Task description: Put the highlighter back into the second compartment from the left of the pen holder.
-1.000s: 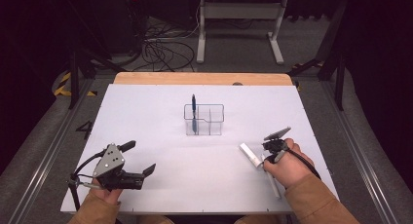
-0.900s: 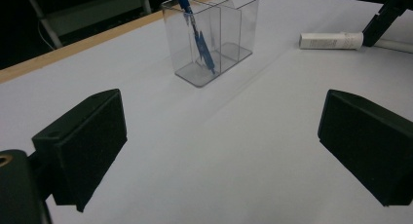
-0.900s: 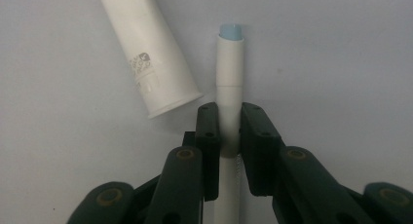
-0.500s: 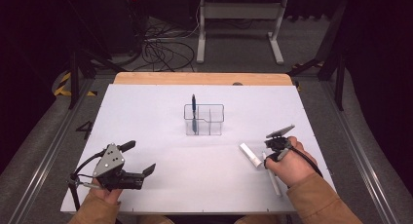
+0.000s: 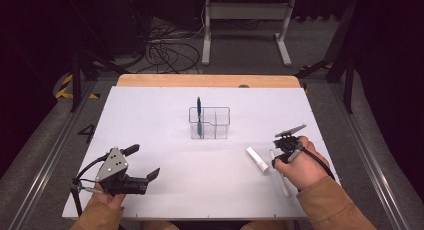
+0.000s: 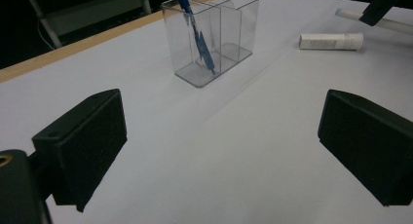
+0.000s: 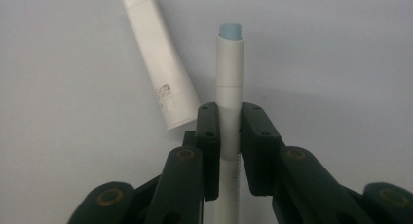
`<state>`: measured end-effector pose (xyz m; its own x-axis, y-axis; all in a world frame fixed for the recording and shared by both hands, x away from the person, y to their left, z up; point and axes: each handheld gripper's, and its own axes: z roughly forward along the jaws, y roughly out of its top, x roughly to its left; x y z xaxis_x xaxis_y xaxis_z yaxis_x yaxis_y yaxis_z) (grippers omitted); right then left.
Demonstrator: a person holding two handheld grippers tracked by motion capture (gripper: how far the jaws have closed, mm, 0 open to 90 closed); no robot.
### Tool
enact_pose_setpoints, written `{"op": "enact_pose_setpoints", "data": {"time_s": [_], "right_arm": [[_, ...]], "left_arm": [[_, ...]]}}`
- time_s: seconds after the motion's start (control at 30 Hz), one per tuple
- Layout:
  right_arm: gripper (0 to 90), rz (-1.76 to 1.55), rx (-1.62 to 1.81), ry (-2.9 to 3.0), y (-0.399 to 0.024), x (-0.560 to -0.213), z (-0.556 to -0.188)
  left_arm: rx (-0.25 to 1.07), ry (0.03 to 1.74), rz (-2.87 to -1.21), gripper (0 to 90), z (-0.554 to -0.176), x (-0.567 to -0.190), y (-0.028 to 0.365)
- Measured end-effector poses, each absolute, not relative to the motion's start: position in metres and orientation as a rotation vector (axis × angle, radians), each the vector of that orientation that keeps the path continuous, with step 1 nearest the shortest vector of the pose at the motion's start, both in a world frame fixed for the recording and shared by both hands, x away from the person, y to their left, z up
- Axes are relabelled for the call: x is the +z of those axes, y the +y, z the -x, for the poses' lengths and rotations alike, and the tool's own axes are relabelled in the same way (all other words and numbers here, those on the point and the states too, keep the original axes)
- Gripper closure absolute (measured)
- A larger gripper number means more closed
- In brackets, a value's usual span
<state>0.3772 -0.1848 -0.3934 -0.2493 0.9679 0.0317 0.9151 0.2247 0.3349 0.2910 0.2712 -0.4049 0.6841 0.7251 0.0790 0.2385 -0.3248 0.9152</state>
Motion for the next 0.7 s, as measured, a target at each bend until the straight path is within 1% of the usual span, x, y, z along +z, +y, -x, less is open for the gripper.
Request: {"op": "enact_pose_setpoints", "data": {"time_s": [0.33,0.7], "right_arm": [[79.7,-1.749,0.491,2.301,-0.183,-0.383,-0.377],[79.7,-1.61,0.66,2.286,-0.171,-0.363,-0.379]], "left_arm": [[0.607,0.755,-1.88,4.6,-0.291,-0.405,0.271],[0.609,0.762,-1.879,4.6,-0.289,-0.405,0.273]]}}
